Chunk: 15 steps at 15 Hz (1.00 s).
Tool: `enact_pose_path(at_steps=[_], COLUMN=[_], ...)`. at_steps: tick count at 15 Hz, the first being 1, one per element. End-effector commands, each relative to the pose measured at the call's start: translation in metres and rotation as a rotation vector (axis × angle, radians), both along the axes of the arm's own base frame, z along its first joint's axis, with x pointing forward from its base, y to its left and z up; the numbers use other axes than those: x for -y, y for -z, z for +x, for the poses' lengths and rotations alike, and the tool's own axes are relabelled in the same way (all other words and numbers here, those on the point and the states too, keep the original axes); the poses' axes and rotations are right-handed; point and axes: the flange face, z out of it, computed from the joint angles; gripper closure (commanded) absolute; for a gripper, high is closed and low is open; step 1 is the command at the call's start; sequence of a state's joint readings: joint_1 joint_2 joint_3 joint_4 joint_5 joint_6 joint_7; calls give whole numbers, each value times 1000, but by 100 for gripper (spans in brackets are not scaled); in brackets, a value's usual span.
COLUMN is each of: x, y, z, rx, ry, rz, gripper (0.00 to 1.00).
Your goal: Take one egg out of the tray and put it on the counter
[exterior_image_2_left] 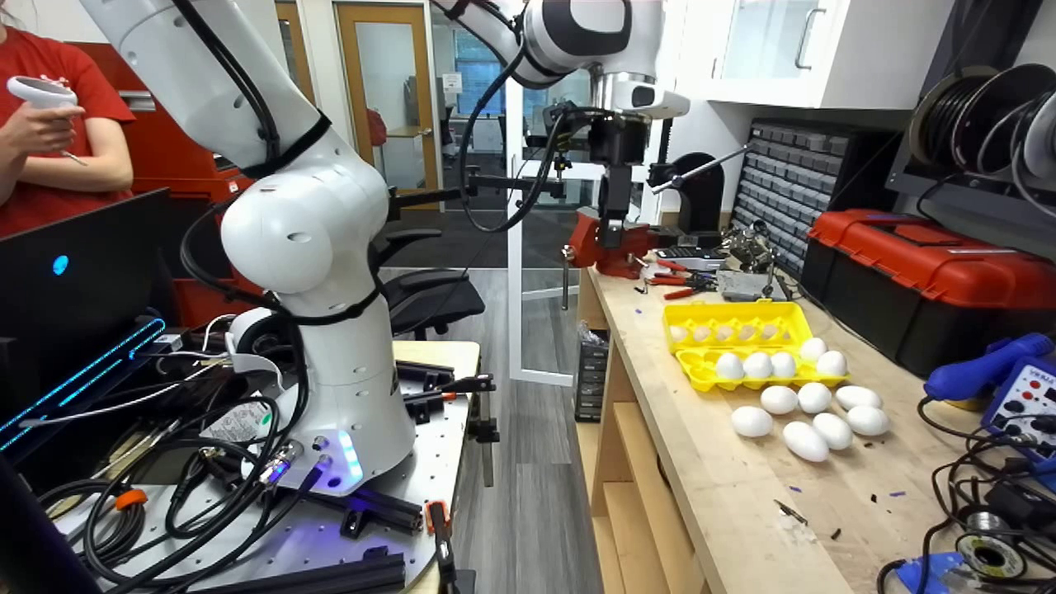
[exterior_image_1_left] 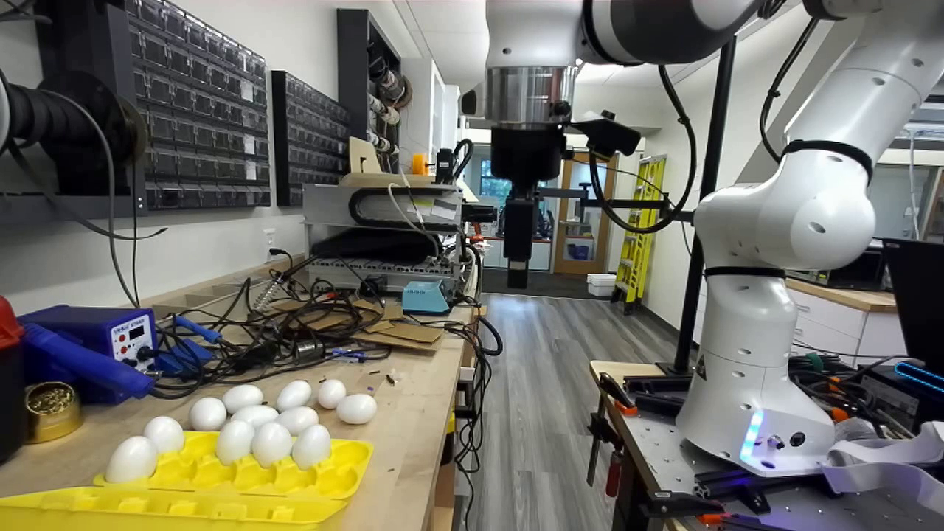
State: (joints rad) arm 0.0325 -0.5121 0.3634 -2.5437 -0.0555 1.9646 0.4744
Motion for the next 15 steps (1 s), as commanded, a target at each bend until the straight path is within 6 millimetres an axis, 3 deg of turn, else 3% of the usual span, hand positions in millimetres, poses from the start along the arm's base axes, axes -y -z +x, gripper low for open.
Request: enact_pose_path(at_steps=[1, 8, 15], x=[-8, -32, -46], y=[3, 25, 76], z=[8, 45, 97], rx=[19, 88, 115], ry=[-1, -42, -65], rz=[25, 90, 100], gripper=[0, 0, 0])
